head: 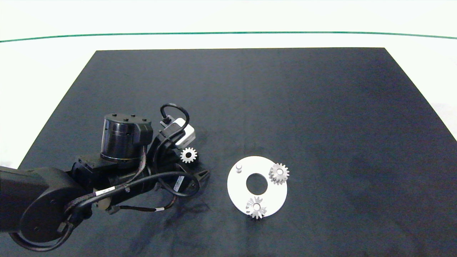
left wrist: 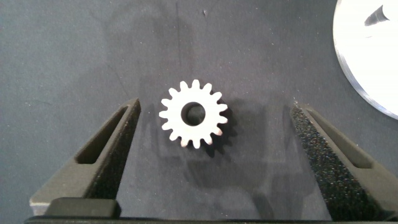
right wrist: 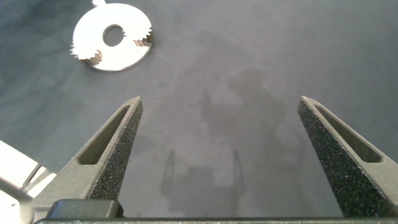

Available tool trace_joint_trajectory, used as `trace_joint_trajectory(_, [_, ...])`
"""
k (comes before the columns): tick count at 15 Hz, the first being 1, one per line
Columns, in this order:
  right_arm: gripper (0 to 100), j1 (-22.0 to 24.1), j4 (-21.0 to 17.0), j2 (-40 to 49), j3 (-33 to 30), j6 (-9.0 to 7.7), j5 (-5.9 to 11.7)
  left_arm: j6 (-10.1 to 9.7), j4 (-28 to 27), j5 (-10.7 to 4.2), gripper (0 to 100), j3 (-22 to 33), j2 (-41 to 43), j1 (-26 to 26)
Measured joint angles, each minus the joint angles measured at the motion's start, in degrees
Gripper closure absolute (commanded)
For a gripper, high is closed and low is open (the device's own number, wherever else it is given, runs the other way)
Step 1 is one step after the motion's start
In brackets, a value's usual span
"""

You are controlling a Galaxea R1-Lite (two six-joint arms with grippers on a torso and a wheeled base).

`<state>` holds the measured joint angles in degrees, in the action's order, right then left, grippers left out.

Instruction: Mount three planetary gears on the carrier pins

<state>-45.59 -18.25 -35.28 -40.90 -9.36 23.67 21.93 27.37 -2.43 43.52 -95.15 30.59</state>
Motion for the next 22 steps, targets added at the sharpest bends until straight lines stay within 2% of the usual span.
trace_joint_trajectory(1, [0, 0.9, 0.0, 0.0, 0.0, 0.00, 0.00, 0.02, 0.0, 0.00, 7, 0.0, -0.2, 0.1])
trace_joint_trajectory(4, [0, 10.4, 0.0, 0.3, 0.0, -0.04, 0.00, 0.11, 0.0, 0.09, 13, 0.0, -0.6, 0.0])
trace_joint_trajectory(6, [0, 12.8, 0.0, 0.4, 0.0, -0.04, 0.00, 0.04, 0.0, 0.09, 18, -0.1, -0.8, 0.0])
trace_joint_trajectory(18, [0, 13.5, 0.0, 0.4, 0.4, -0.11, 0.00, 0.09, 1.0, 0.15, 42, 0.2, -1.6, 0.1])
trace_joint_trajectory(22, [0, 13.5, 0.0, 0.5, 0.4, -0.09, 0.00, 0.20, 1.5, 1.46, 51, 0.0, -1.8, -0.2])
